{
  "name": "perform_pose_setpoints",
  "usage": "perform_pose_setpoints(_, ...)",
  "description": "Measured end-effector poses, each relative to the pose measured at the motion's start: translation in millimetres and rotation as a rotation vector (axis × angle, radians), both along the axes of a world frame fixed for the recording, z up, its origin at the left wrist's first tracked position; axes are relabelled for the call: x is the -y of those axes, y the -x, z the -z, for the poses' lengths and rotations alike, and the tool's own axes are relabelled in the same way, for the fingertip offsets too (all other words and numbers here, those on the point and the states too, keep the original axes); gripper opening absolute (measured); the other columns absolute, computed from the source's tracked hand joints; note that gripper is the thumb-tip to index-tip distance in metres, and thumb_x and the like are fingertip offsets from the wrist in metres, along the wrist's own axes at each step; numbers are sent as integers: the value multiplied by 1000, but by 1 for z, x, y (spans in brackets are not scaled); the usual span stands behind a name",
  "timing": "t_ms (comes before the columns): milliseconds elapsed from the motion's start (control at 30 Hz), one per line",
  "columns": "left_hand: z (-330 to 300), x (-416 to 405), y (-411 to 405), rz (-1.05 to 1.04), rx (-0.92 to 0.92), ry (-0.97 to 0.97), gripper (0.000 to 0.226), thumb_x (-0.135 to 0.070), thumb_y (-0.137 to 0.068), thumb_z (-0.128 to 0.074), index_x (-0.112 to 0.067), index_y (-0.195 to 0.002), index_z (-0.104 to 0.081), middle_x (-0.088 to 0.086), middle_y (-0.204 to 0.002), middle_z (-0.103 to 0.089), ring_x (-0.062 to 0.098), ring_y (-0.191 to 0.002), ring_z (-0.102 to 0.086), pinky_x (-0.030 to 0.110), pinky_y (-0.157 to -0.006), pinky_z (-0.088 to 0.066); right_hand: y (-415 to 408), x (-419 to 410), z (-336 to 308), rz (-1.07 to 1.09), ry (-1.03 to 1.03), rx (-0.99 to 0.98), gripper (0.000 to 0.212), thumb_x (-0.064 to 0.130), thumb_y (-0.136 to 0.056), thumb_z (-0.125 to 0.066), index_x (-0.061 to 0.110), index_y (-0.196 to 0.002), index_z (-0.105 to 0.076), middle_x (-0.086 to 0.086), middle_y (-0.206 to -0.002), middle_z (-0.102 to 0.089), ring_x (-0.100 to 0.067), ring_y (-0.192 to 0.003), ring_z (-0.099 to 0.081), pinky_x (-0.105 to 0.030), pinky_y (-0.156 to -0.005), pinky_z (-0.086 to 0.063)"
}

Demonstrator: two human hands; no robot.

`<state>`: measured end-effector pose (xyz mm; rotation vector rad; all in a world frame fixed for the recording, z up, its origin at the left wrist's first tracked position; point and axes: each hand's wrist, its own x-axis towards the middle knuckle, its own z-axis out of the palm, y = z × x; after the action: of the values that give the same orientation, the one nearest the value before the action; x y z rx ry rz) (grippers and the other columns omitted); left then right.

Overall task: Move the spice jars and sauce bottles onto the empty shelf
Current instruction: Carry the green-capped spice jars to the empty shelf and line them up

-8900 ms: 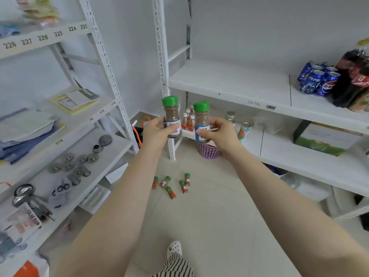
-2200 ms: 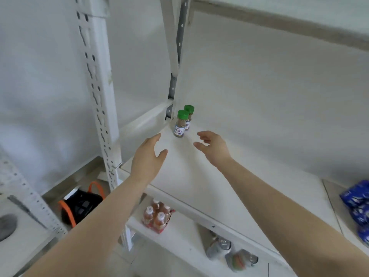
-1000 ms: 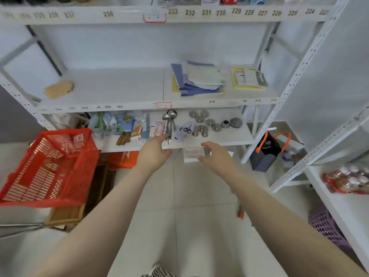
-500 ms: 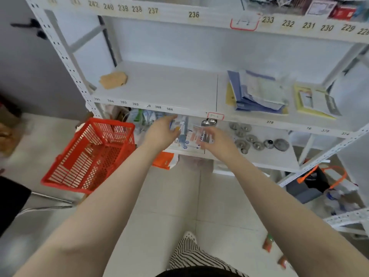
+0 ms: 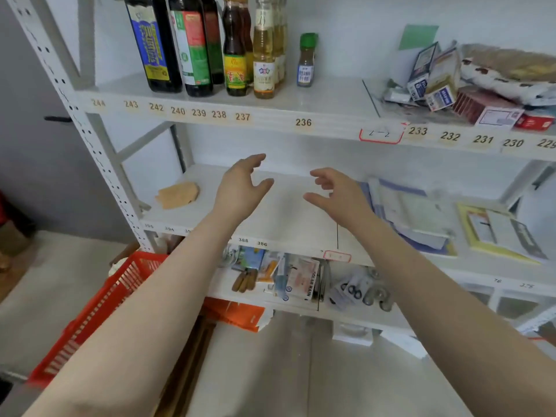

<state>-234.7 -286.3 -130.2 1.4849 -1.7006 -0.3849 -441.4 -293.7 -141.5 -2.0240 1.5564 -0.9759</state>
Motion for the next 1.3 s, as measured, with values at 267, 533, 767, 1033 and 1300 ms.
perform_pose_setpoints(267,-74,96,-15,91,-166,162,48,-25,-88,-61,-19,-134,-51,-3,-129,-58,12,-114,-55,20,-89,-39,-11,90,-92,116,189,138,43,23,-77,-77,18,-117,-62,-2,-99,-62,-14,-88,-57,-28,-89,-48)
perform_pose_setpoints(533,-107,178,12,309,-136,155,51,-23,-87,-65,-14,-135,-49,3,-130,-58,16,-119,-54,28,-99,-43,11,166,-132,336,189,205,43,27,-79,-75,16,-118,-61,-7,-100,-64,-20,-92,-62,-36,-84,-50)
perform_pose_setpoints(767,-114,238,55,275,-171,72,51,-24,-89,-62,-10,-135,-46,8,-128,-58,23,-115,-57,27,-91,-42,37,218,-140,344,128,260,41,29,-78,-76,19,-115,-61,-10,-107,-68,-21,-95,-63,-39,-89,-52)
perform_pose_setpoints(1033,-124,302,86,69,-329,-23,49,-18,-87,-64,-4,-130,-45,16,-124,-56,27,-111,-56,31,-87,-41,63,290,-161,116,23,276,43,25,-81,-74,14,-120,-60,-9,-109,-69,-20,-103,-64,-32,-87,-53)
perform_pose_setpoints(1300,-123,342,103,-45,-336,-85,47,-23,-85,-67,-4,-122,-45,10,-103,-59,23,-84,-56,25,-72,-44,68,338,-171,-27,-26,256,42,22,-82,-74,12,-120,-61,-8,-104,-69,-14,-94,-63,-23,-76,-51)
